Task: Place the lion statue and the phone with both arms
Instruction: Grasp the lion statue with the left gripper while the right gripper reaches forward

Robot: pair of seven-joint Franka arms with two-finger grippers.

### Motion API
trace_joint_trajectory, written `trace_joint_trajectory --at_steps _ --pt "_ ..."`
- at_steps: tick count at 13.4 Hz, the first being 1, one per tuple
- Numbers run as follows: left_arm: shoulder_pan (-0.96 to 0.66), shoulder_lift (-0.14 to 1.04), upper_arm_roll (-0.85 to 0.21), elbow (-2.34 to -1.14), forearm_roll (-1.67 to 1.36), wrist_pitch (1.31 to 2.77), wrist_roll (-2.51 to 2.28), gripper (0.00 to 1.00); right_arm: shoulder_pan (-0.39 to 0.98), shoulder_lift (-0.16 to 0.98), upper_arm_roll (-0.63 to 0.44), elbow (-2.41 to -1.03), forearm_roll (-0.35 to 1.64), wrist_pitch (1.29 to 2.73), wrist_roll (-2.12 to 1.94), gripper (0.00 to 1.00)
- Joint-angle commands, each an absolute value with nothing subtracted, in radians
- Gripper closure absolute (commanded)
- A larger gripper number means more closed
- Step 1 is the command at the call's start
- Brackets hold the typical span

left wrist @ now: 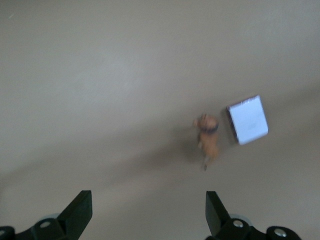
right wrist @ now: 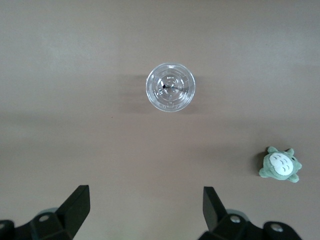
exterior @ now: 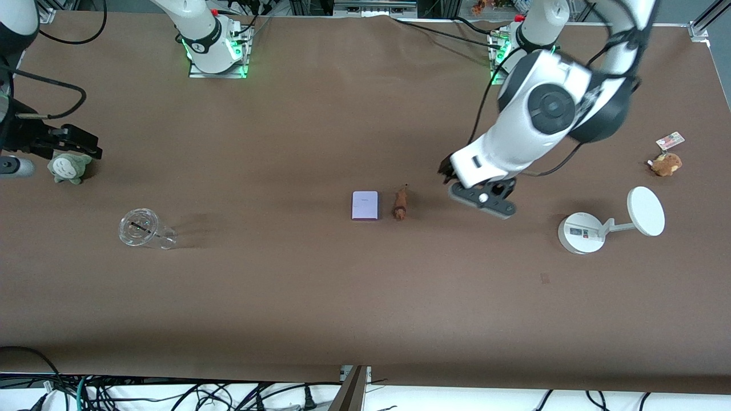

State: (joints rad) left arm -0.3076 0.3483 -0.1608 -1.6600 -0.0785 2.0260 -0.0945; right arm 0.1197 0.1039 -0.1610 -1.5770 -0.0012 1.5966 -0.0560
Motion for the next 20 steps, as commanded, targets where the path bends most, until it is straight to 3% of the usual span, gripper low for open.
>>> trace_joint_trajectory --at_steps 1,6,12,17,18,20 --pt "-0.369 0.443 -0.152 -1.66 -0.095 2.188 -0.185 0.0 0.113 0.126 -0.155 -1.562 0.009 1.594 -0.06 0.0" --pt "-0.463 0.555 -0.152 -1.778 -0.078 2.511 -0.366 0.0 0.12 0.149 -0.152 -1.563 0.009 1.605 -0.052 0.0" --pt "-0.529 0.629 -0.147 -1.812 -0.077 2.603 -0.408 0.0 0.124 0.196 -0.149 -1.563 0.011 1.606 -0.057 0.0" --pt "-0.54 0.647 -0.143 -1.81 0.003 2.606 -0.408 0.0 0.23 0.221 -0.144 -1.563 0.011 1.664 0.004 0.0" --pt "-0.54 0.652 -0.143 -1.809 0.014 2.606 -0.408 0.14 0.247 0.235 -0.143 -1.562 0.012 1.666 0.038 0.0" --pt "-0.537 0.649 -0.143 -1.809 0.021 2.605 -0.397 0.9 0.317 0.283 -0.143 -1.563 0.037 1.719 0.101 0.0"
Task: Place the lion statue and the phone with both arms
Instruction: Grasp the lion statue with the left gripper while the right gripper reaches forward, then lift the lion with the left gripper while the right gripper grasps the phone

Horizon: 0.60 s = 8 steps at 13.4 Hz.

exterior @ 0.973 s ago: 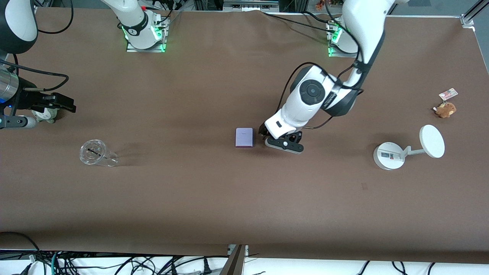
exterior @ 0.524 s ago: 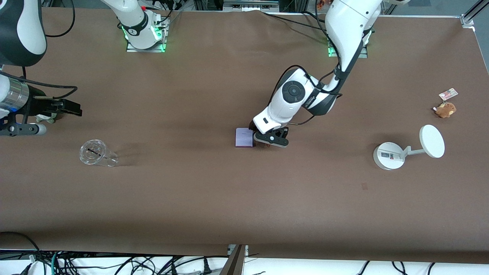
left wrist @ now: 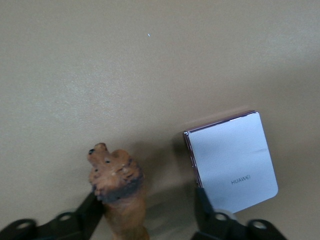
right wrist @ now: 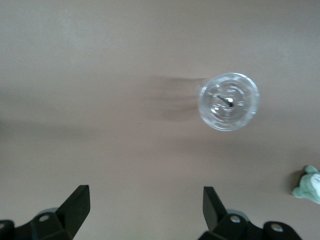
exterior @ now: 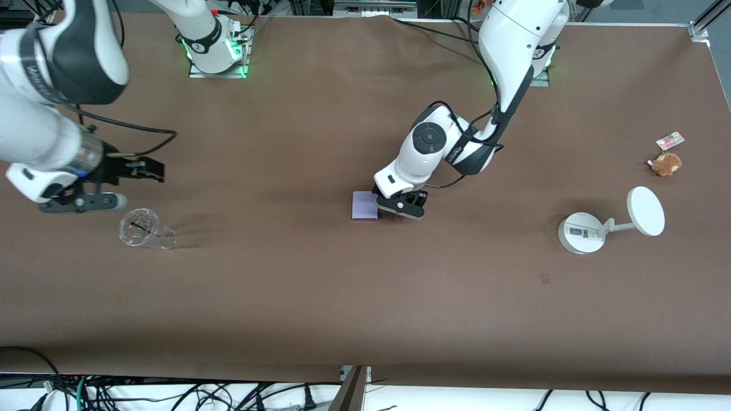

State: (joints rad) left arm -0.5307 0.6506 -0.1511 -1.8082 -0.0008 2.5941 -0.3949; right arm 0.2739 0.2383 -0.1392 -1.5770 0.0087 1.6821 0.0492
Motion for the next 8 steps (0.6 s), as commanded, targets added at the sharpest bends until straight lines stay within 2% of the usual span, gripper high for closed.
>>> trace_joint_trajectory --at_steps 1,2,5,8 --pt "-0.532 0.643 -0.143 -1.809 0.025 2.603 -0.379 0.97 0.348 0.31 -0.143 -1.563 0.063 1.759 0.127 0.0" --pt "-0.522 0.634 -0.143 -1.809 0.028 2.6 -0.342 1.0 0.382 0.334 -0.143 -1.563 0.069 1.805 0.153 0.0" --pt "-0.477 0.569 -0.146 -1.809 0.028 2.561 -0.313 1.0 0.475 0.405 -0.143 -1.563 0.067 1.917 0.26 0.0" --pt "-0.431 0.454 -0.15 -1.792 0.028 2.339 -0.275 1.0 0.546 0.475 -0.143 -1.562 0.069 2.003 0.366 0.0"
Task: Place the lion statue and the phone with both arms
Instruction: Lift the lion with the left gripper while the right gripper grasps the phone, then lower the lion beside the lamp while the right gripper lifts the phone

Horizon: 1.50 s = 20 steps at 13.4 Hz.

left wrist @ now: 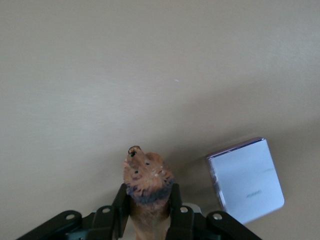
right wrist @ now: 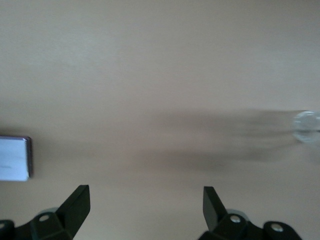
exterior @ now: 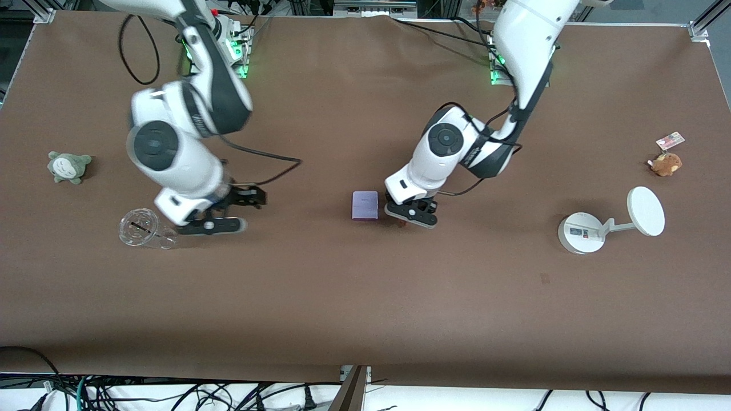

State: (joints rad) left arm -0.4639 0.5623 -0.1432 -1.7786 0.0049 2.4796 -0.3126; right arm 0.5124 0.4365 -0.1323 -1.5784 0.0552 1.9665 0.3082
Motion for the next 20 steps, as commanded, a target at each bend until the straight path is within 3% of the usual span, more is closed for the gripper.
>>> trace_joint_trajectory --at_steps 1,5,8,12,20 --pt "-0.408 0.407 -0.152 -1.792 0.025 2.257 -0.243 1.0 0.57 0.492 -0.141 -1.562 0.071 2.031 0.395 0.0" --pt "-0.306 0.24 -0.15 -1.789 0.017 1.878 -0.105 1.0 0.675 0.572 -0.141 -1.54 0.071 2.149 0.495 0.0" --pt "-0.192 0.205 -0.141 -1.79 0.017 1.801 -0.092 0.99 0.745 0.661 -0.133 -1.462 0.066 2.18 0.644 0.0" --pt "-0.04 0.293 -0.138 -1.792 0.032 1.897 -0.08 0.99 0.798 0.756 -0.132 -1.405 0.066 2.243 0.677 0.0" --pt "0.058 0.52 -0.135 -1.812 0.198 2.172 -0.078 1.0 0.83 0.833 -0.086 -1.404 0.064 2.381 0.709 0.0"
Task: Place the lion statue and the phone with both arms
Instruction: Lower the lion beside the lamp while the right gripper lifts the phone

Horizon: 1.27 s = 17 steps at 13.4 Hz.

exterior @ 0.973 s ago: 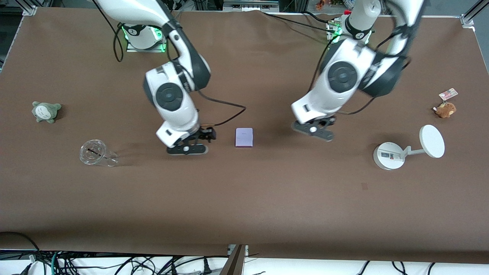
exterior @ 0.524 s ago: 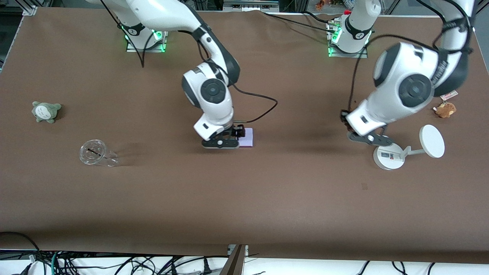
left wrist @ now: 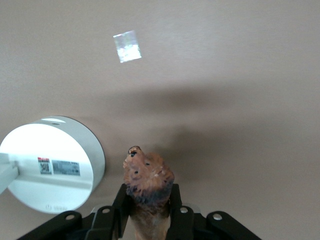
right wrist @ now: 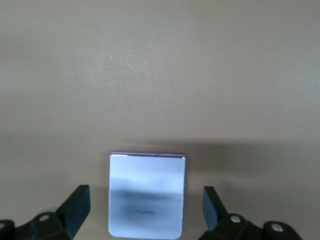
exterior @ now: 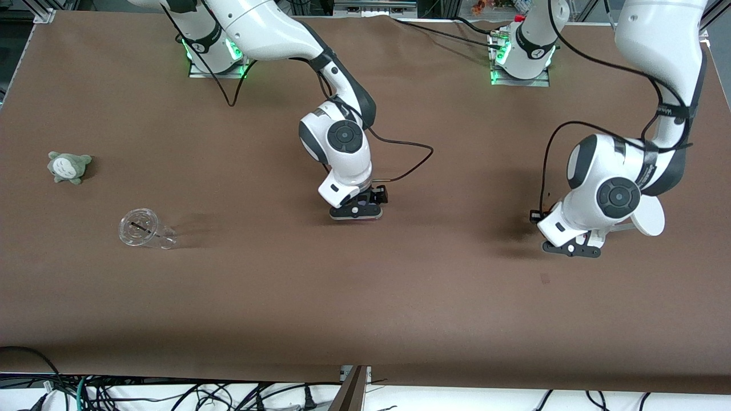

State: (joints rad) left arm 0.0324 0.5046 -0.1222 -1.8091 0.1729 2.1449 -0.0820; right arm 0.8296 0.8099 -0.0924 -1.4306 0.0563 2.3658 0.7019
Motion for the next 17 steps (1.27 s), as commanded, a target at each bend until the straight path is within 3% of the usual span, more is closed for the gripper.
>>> trace_joint_trajectory --at_steps 1,3,8,9,10,11,14,17 --pt "0.069 0.52 -0.137 -1.85 0.193 2.222 -0.078 1.0 0.83 0.841 -0.083 -1.404 0.064 2.385 0.712 0.0" --pt "0.104 0.512 -0.144 -1.911 0.187 2.321 -0.077 1.0 0.839 0.853 -0.083 -1.404 0.063 2.387 0.715 0.0" --pt "0.186 0.514 -0.218 -1.922 0.06 2.358 -0.078 0.98 0.842 0.884 -0.083 -1.404 0.064 2.422 0.721 0.0" --pt "0.184 0.517 -0.218 -1.921 0.06 2.358 -0.078 0.87 0.842 0.887 -0.083 -1.404 0.064 2.424 0.722 0.0" --pt "0.184 0.52 -0.218 -1.921 0.058 2.358 -0.078 0.28 0.842 0.888 -0.083 -1.405 0.064 2.424 0.723 0.0" --pt "0.186 0.522 -0.218 -1.921 0.058 2.358 -0.078 0.0 0.842 0.888 -0.083 -1.405 0.064 2.424 0.723 0.0" --pt "0.178 0.506 -0.221 -1.917 0.061 2.342 -0.077 0.0 0.844 0.896 -0.083 -1.405 0.064 2.424 0.726 0.0" --pt "0.172 0.388 -0.233 -1.867 0.068 2.188 -0.078 0.0 0.844 0.902 -0.083 -1.405 0.063 2.427 0.742 0.18"
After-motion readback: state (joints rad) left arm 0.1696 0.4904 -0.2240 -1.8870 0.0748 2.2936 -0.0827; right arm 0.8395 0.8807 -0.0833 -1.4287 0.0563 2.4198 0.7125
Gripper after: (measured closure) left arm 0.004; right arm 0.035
